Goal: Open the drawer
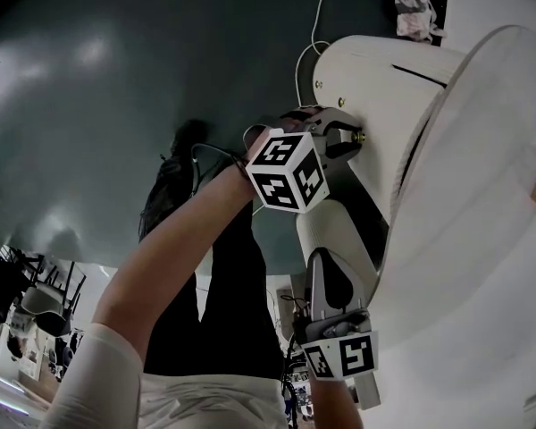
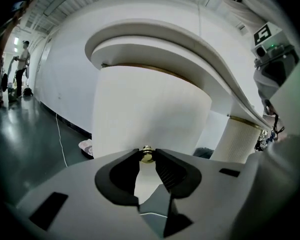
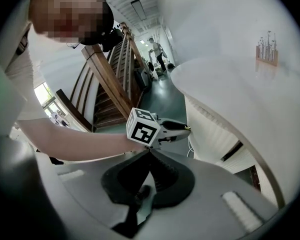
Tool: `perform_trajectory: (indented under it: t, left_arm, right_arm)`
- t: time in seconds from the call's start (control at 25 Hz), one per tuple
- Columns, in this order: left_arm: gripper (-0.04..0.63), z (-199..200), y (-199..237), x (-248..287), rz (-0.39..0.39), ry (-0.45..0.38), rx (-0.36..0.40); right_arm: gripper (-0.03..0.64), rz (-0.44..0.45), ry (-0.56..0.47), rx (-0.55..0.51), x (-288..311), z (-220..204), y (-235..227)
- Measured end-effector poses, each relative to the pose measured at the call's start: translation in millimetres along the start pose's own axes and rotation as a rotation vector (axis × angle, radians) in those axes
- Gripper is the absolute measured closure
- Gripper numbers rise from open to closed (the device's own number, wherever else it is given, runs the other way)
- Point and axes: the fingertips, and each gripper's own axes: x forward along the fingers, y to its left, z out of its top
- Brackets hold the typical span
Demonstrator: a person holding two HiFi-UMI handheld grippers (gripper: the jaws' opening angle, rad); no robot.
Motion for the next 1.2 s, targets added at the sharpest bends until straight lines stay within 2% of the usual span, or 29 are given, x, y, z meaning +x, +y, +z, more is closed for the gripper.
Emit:
perform_trajectory:
  t: [0.72, 1.2]
  left_arm:
    - [0.489, -44, 2, -90, -0.001, 0.034, -0.039]
    - [0.489, -60, 3, -118, 0.000, 0.056, -0.036]
  right_arm:
    - [0.606, 0.020, 0.009, -0.015, 16, -9, 57]
    - [0.606, 0.023, -0.002, -0.015, 17, -10, 63]
